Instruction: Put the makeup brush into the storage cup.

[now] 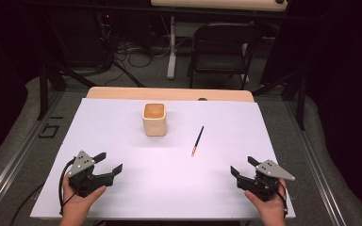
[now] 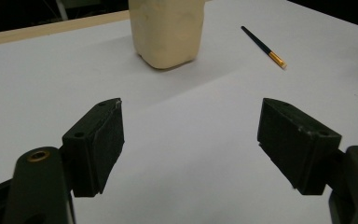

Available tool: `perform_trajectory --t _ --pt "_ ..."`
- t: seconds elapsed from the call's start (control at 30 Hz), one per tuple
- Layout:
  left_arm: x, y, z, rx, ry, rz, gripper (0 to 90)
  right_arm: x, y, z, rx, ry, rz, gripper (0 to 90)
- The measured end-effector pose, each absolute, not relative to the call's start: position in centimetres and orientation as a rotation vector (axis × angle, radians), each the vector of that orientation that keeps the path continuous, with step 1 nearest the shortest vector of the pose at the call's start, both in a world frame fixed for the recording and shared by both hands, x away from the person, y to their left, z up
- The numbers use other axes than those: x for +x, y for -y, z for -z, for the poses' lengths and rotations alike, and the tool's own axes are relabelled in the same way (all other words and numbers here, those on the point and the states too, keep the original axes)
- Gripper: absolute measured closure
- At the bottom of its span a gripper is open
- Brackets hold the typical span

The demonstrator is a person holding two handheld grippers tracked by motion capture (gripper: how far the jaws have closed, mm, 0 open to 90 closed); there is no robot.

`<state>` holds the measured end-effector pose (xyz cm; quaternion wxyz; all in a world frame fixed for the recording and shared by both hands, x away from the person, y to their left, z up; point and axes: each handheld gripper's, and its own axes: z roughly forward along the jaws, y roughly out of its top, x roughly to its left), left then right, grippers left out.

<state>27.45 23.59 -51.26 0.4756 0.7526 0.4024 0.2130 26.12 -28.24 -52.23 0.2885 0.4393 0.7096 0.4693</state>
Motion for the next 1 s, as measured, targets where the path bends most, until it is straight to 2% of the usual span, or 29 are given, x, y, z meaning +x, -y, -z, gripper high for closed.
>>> perform_trajectory --t 0.6,1.0 --pt "27.3 -23.7 51.3 1.848 -0.995 -0.519 23.1 26.7 27.1 51.5 1.159 -1.909 -1.194 20.9" --pt "27.2 -23.9 51.3 1.857 -0.995 -0.52 23.4 28.4 26.3 50.0 1.219 -1.965 -1.13 20.6"
